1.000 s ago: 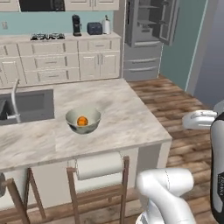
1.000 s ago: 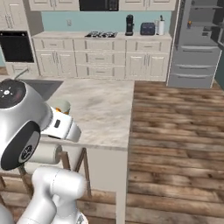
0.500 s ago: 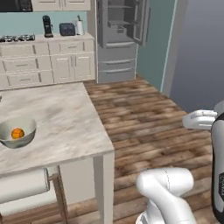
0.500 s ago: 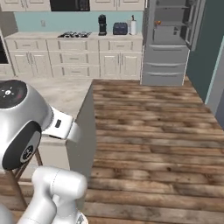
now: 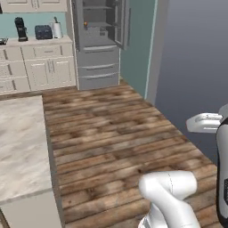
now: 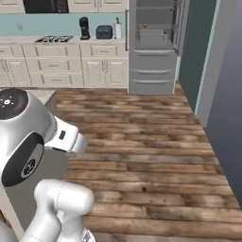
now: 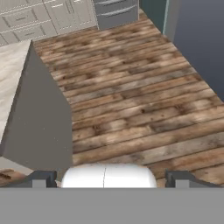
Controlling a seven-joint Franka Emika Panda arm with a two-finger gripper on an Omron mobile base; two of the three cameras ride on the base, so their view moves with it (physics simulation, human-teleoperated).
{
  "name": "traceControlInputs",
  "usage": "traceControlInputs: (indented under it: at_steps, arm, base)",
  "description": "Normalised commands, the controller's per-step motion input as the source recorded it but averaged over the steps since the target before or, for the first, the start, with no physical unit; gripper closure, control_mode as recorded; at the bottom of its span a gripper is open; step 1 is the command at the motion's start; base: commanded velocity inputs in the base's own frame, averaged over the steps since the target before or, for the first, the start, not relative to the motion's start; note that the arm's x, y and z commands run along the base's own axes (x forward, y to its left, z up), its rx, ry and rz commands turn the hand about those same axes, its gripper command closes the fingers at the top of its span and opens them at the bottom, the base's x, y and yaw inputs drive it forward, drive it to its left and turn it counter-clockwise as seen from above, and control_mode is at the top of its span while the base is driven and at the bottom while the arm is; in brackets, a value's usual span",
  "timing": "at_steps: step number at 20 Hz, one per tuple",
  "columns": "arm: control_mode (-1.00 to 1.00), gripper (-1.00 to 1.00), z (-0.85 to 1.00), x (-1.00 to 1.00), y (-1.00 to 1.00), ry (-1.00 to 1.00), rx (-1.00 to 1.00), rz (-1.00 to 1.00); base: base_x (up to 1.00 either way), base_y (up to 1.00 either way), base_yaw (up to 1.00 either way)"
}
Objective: Retrieve the orange and peach from the fridge and place them into the bowl on the dining table.
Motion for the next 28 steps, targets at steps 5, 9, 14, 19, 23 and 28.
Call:
traceControlInputs:
  at_steps: [5, 9, 14, 19, 23, 28]
  arm:
    - [1.0, -1.0, 0.0, 0.0, 0.0, 0.0, 0.0, 0.0]
    - [1.0, -1.0, 0.0, 0.0, 0.0, 0.0, 0.0, 0.0]
    - [1.0, -1.0, 0.0, 0.0, 0.0, 0.0, 0.0, 0.0]
    - [1.0, -1.0, 0.0, 0.0, 0.0, 0.0, 0.0, 0.0]
    - [1.0, -1.0, 0.0, 0.0, 0.0, 0.0, 0.0, 0.0]
    - [1.0, -1.0, 0.0, 0.0, 0.0, 0.0, 0.0, 0.0]
  base:
    - [1.0, -0.75, 0.0]
    - [1.0, -0.34, 0.03]
    - [1.0, -0.03, 0.06]
    - [1.0, 0.0, 0.1]
    - [1.0, -0.14, 0.21]
    - [0.97, -0.55, 0.19]
